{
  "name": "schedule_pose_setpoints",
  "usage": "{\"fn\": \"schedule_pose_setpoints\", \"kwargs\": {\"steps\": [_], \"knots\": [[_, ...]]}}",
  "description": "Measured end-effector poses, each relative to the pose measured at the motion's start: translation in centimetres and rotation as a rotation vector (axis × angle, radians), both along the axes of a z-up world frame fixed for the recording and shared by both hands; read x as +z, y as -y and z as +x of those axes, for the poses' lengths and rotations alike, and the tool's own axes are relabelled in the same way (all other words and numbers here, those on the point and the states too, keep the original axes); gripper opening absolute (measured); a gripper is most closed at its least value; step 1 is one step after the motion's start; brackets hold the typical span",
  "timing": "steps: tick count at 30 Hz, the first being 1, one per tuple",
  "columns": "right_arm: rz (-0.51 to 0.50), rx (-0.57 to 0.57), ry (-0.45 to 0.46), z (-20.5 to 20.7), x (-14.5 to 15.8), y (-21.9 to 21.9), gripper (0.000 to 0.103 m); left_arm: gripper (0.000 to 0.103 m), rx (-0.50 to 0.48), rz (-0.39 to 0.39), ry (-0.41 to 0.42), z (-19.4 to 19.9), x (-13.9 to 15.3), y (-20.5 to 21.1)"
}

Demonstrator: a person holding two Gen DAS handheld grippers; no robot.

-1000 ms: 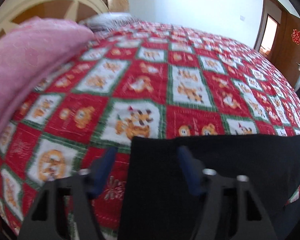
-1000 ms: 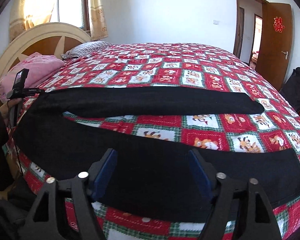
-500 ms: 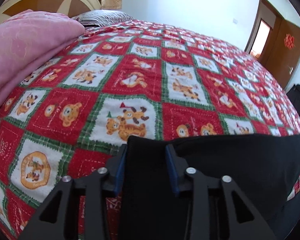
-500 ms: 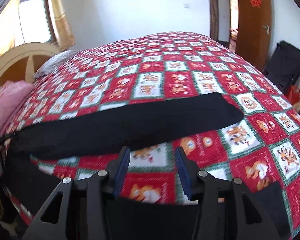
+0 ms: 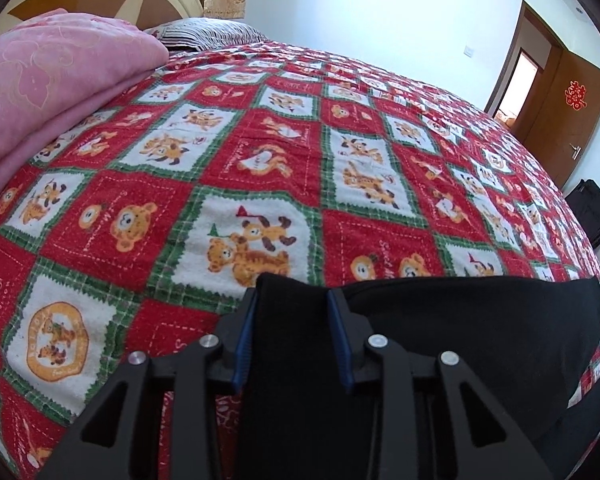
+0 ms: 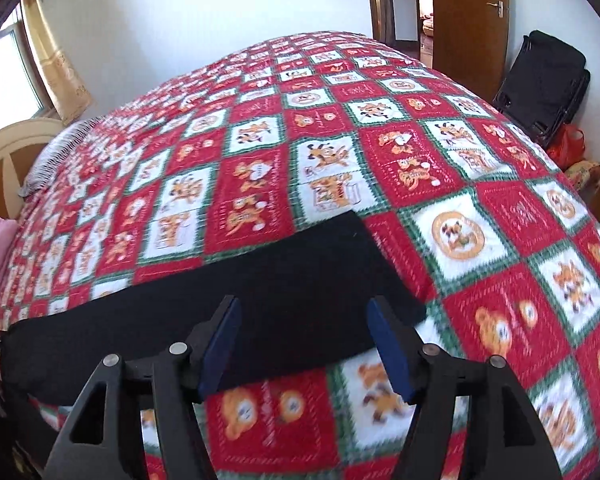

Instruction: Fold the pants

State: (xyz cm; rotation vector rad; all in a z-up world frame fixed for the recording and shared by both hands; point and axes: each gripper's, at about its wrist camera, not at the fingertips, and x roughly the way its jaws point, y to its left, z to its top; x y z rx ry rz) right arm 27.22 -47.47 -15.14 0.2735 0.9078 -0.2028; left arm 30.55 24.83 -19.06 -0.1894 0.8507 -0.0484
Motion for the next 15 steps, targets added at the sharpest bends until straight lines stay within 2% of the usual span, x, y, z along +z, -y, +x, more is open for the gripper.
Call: {"fn": "schedule_pose_setpoints", "kwargs": {"steps": [7,13,15], "knots": [[-0.069,-0.010,-0.064,5.3,-1.9,2.7,0.067,0.036,0.000,0.015,0.000,-0.1,0.0,0.3],[-0.007,-0.027,-0.115,8.7,-4.0,5.1,0.067,0.037,0.002,0.030,0.013,-0.1,0.2,0.3],[0.024,-0.018,-0.143,9.1,-4.9,5.3,0.060,0.037,-0.001,0.025,0.008,-0.1,0.2,0.3]]}}
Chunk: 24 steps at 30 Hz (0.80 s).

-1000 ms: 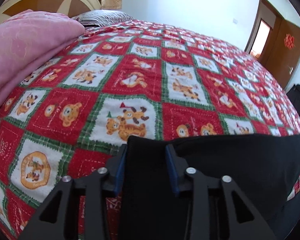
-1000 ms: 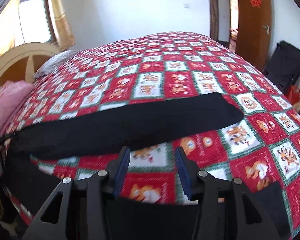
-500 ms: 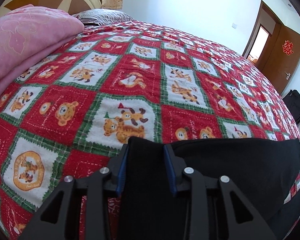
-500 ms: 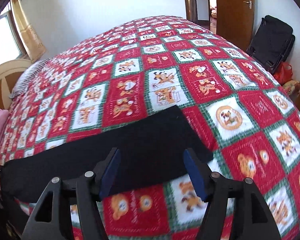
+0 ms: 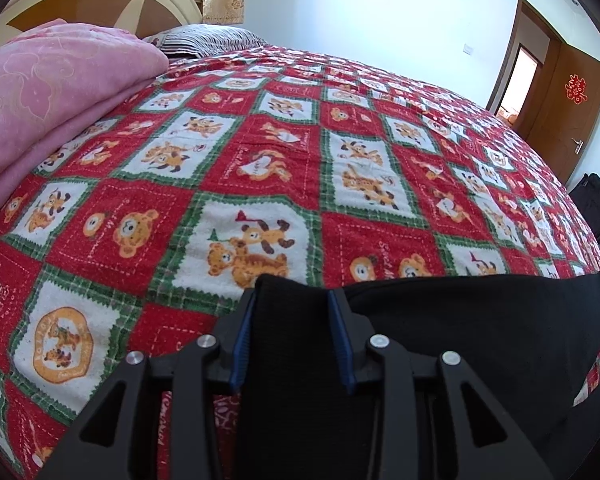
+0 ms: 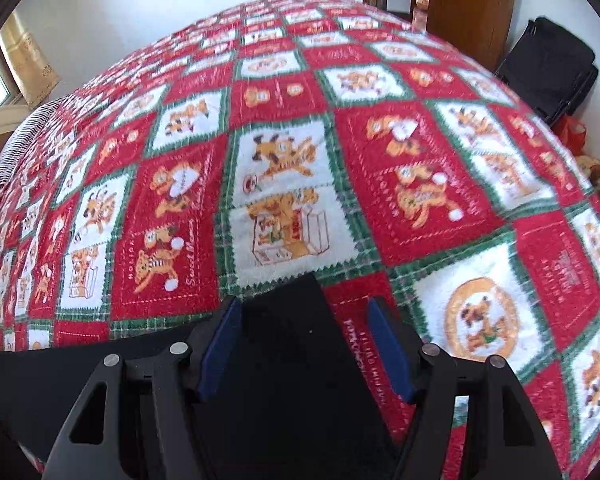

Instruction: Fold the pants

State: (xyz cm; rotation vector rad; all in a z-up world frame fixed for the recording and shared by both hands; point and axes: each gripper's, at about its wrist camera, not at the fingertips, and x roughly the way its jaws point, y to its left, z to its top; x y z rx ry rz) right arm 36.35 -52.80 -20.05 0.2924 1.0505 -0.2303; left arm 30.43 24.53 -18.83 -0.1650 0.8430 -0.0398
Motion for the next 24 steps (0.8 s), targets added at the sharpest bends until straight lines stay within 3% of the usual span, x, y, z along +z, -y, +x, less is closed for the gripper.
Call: {"fn": "schedule_pose_setpoints", "kwargs": {"steps": [1,3,5,7,10,13,24], "knots": [[-0.003,0.013,0.008,0.0,0.0,-0.2,0.054,0.037,-0.005,0.000,-0.008,0.1,-0.1,0.0],[-0.012,0.041,0.020,-0.2,0.1,-0.6,0.020,0.034,-0.020,0.010,-0.017,0.3,0.0,0.2],[-0.014,0.049,0.025,-0.4,0.3,-0.8,0.010,0.021,-0.044,-0.007,-0.029,0.6,0.1,0.3],[-0.022,0.064,0.042,-0.8,0.9,-1.2,0.009,0.014,-0.057,-0.007,-0.020,0.6,0.4,0.4],[-0.032,0.087,0.103,-1.7,2.5,-2.1,0.008,0.014,-0.061,-0.017,0.017,0.1,1.0,0.5],[-0.040,0.114,0.177,-3.5,4.4,-2.9,0.008,0.014,-0.054,-0.075,0.075,-0.8,1.8,-0.2],[-0.033,0.135,0.446,-13.7,9.0,-1.8,0.006,0.014,-0.088,-0.214,0.248,-4.8,4.6,-1.6]]}}
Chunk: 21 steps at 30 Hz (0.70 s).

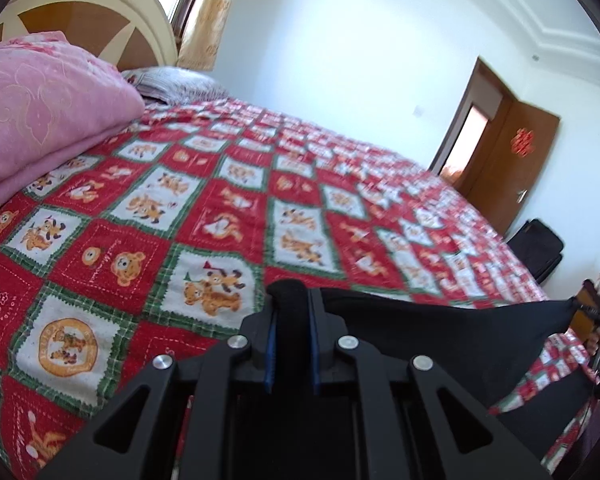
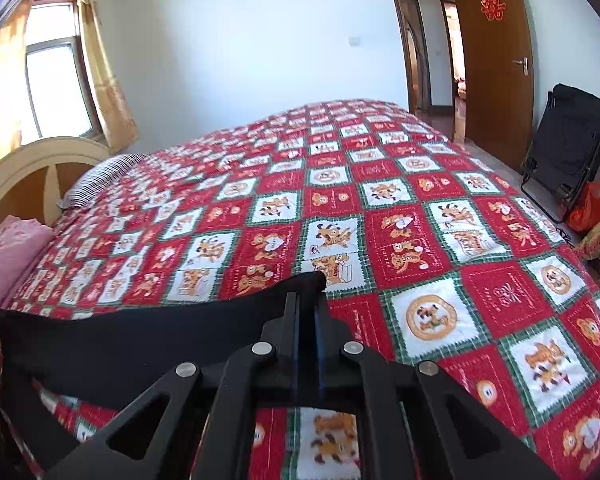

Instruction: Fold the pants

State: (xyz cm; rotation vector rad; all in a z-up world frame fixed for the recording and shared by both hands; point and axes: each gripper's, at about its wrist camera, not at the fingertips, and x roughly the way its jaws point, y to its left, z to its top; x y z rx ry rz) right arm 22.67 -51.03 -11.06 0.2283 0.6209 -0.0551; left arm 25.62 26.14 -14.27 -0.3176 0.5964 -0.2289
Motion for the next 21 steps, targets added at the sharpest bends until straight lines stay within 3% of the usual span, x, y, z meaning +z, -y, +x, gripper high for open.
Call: {"fn": "schedule_pose_setpoints", "kwargs": {"steps": [12,19,21], "knots": [[0.063,0.013,0.098,-12.8,0.1,0.6,0.005,0.014,-0.091,-0.076,0.141,-7.2,0.6,-1.1],[0.089,-0.008,0.123,-19.2,-0.8,1.4,0.005,0.014,-0.116,-0.099,0.148,-10.4,-1.6,-1.9],[0.076,-0.038,0.116,-20.6,-1.0,1.8,0.001,0.014,-0.123,-0.091,0.133,-11.1,-2.5,-2.0]]}}
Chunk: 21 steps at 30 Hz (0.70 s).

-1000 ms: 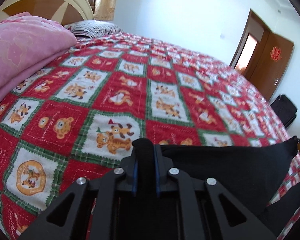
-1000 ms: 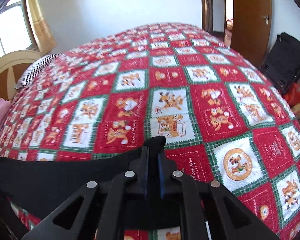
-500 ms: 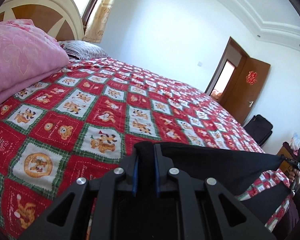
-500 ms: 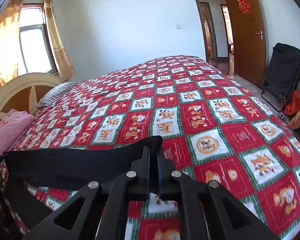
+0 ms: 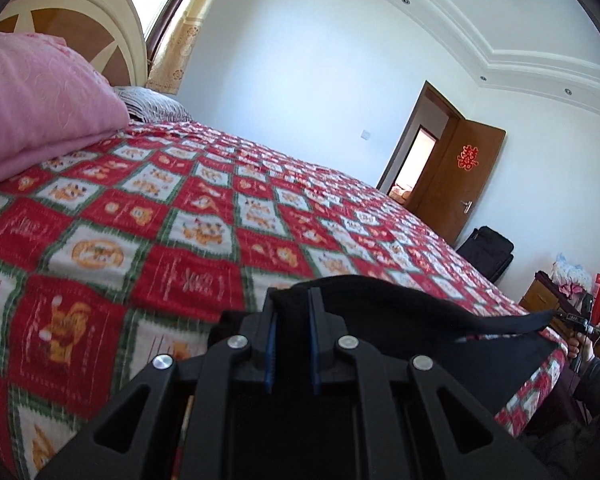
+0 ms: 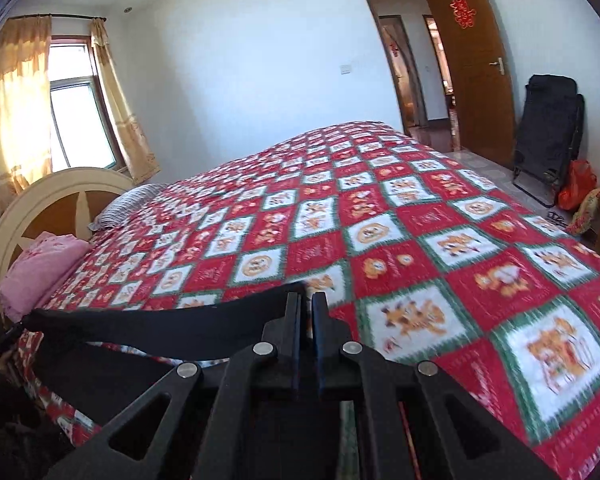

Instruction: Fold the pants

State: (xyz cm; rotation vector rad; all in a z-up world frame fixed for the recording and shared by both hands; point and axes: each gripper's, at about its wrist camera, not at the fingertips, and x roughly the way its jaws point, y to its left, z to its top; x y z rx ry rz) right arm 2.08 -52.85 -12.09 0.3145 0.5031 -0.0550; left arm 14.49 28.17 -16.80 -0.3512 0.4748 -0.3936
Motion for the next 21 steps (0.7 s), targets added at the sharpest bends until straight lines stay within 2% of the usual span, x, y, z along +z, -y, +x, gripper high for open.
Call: {"fn": "schedule_pose_setpoints", "kwargs": {"steps": [4,8,10,11,12,13,14,15,16,19,20,21], "knots": [[0.035,-0.066,0.000,-2.4,-0.7,2.1,0.001,0.014,-0.018,0.019,-0.026,-1.4,-1.6,-0.1],[0.104,-0.101,-0.025,-3.8,-1.5,3.3,0.002,0.023,-0.007,0.075,-0.051,-2.5,-2.6,0.3],[0.140,-0.123,-0.026,-4.1,-1.5,2.9,0.002,0.023,-0.003,0.088,-0.048,-2.8,-2.8,0.2],[0.176,-0.113,-0.013,-4.2,-1.2,2.0,0.005,0.023,0.003,0.092,-0.047,-2.8,-2.7,0.3],[0.182,-0.101,-0.006,-4.1,-0.8,0.7,0.018,0.023,0.010,0.101,-0.047,-2.7,-2.7,0.3],[0.162,-0.088,-0.011,-3.8,-0.4,-0.8,0.031,0.023,0.016,0.111,-0.045,-2.7,-2.5,0.4],[0.117,-0.050,-0.019,-3.3,0.3,-3.4,0.058,0.023,0.020,0.123,-0.041,-2.6,-2.4,0.6],[0.080,-0.006,-0.017,-2.8,0.8,-6.0,0.071,0.023,0.023,0.136,-0.039,-2.5,-2.3,0.8],[0.044,0.045,-0.011,-2.3,1.3,-8.8,0.071,0.023,0.026,0.144,-0.039,-2.3,-2.1,0.9],[-0.196,0.220,-0.037,0.0,1.7,-19.3,0.071,0.023,0.033,0.145,-0.035,-2.1,-1.9,0.8],[-0.292,0.287,-0.065,1.1,1.1,-23.2,0.065,0.023,0.033,0.148,-0.033,-2.1,-1.8,0.8],[-0.345,0.341,-0.080,1.8,0.5,-26.0,0.053,0.023,0.032,0.147,-0.030,-2.1,-1.8,0.9]]}}
